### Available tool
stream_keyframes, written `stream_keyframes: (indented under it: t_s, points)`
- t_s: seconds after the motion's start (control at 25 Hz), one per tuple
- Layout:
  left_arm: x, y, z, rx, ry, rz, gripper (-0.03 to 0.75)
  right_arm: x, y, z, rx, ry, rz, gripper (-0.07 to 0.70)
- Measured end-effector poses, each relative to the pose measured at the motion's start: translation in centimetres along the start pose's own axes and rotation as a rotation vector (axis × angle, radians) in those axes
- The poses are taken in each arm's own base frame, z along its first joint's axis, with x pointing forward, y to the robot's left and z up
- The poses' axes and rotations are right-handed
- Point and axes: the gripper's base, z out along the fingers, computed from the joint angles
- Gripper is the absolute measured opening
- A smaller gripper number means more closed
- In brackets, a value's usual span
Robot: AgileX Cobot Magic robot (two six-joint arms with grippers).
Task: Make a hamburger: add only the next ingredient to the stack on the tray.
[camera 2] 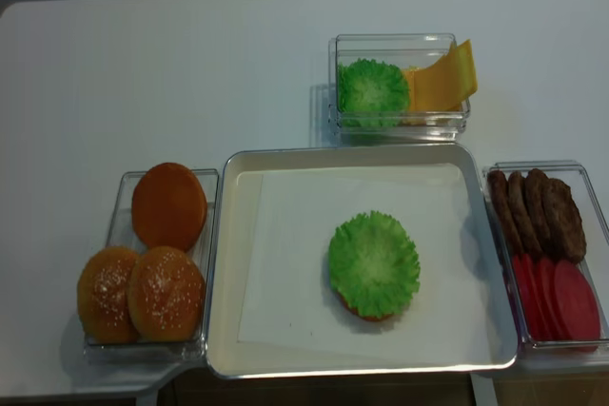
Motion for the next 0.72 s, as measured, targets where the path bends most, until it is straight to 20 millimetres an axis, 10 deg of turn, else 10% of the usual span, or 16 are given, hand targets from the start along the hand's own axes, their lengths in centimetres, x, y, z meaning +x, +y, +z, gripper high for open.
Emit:
stream_keyframes:
  t_s: [0.72]
  points:
    - [0.00, 0.00, 0.00, 0.000, 0.000, 0.000, 0.372, -0.08, 0.20, 0.14, 0.208, -0.013, 0.132, 0.427]
